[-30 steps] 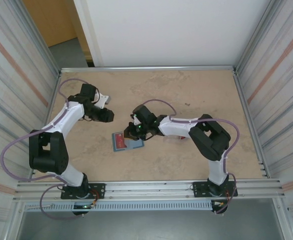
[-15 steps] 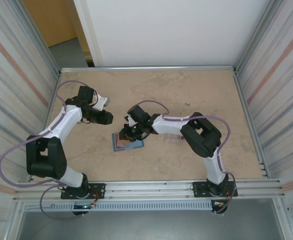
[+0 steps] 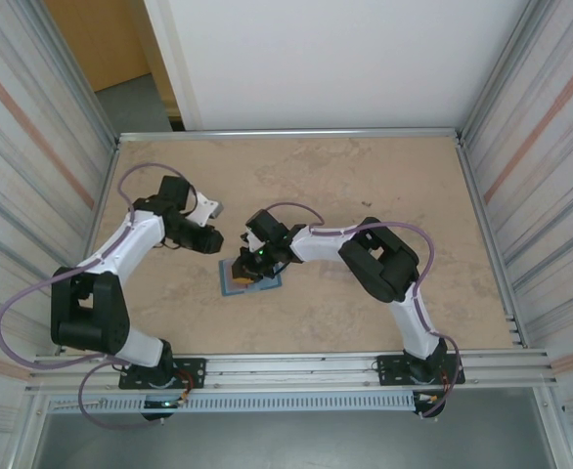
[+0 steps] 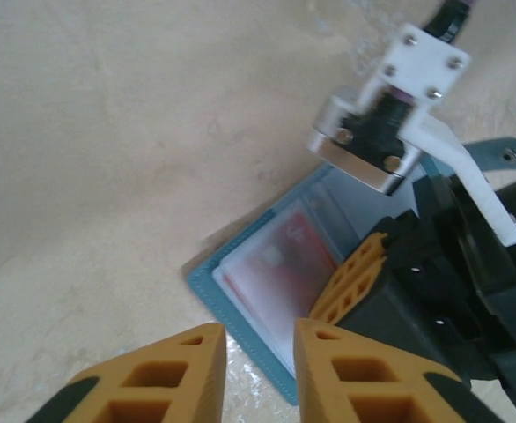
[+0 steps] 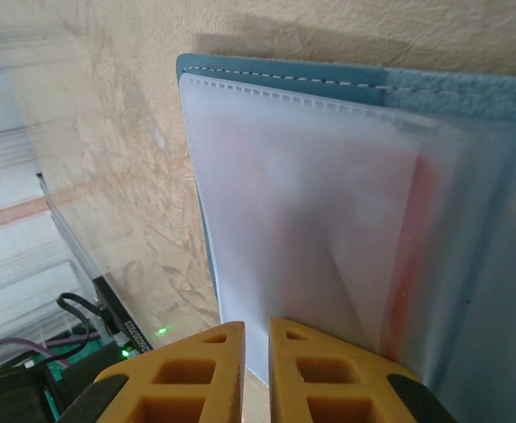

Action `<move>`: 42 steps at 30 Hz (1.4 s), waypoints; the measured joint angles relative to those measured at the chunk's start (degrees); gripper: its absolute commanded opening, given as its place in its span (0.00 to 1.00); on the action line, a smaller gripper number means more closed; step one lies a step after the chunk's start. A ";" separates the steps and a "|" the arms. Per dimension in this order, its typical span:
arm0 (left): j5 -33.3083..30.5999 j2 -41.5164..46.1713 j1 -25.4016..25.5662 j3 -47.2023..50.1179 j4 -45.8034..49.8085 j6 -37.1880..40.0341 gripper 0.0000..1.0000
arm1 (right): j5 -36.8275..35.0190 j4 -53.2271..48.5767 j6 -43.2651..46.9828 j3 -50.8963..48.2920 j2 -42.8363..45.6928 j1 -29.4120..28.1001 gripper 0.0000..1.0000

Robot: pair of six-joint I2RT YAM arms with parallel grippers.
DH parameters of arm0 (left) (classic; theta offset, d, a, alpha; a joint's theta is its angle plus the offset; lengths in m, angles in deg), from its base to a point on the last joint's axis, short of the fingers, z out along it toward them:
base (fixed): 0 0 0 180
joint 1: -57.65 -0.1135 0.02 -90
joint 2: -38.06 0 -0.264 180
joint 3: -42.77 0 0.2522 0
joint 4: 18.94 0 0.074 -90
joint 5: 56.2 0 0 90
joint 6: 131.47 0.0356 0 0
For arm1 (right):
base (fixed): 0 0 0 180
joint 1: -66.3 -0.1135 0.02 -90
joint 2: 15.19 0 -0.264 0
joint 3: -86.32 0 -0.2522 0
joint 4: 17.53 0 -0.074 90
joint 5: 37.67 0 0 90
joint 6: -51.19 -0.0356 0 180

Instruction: Put the credit cards into the card holder

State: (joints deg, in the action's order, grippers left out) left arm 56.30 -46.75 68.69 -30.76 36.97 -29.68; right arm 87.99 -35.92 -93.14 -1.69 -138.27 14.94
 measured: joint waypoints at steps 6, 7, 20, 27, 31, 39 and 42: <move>-0.02 -4.00 2.97 0.00 -0.07 1.73 0.11 | -1.64 -1.68 1.07 -2.21 3.69 0.52 0.14; -0.02 -4.72 3.32 -0.02 -0.04 1.75 0.10 | -2.08 -1.90 1.11 -2.93 4.98 0.79 0.14; -0.31 -12.11 8.92 -0.11 -0.50 1.73 0.09 | -5.90 -1.97 1.27 -8.15 9.53 2.80 0.07; -3.39 -15.54 9.44 -0.11 -1.31 2.19 0.09 | -7.39 -2.10 1.25 -10.08 9.46 3.13 0.07; -5.25 -15.56 10.80 -0.39 -1.75 3.10 0.10 | -7.80 -2.69 1.22 -11.10 9.42 3.39 0.07; -8.46 -15.87 11.80 -1.95 -1.66 4.11 0.14 | -8.74 -3.02 1.03 -11.15 9.49 3.32 0.12; -10.19 -15.21 11.82 -3.13 -1.11 4.39 0.18 | -9.60 -4.59 1.29 -11.15 10.54 3.32 0.19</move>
State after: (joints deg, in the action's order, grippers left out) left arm 46.12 -61.97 80.52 -33.89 35.85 -25.28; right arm 78.40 -40.51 -91.85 -12.83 -127.74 18.27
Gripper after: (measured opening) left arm 0.165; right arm 0.148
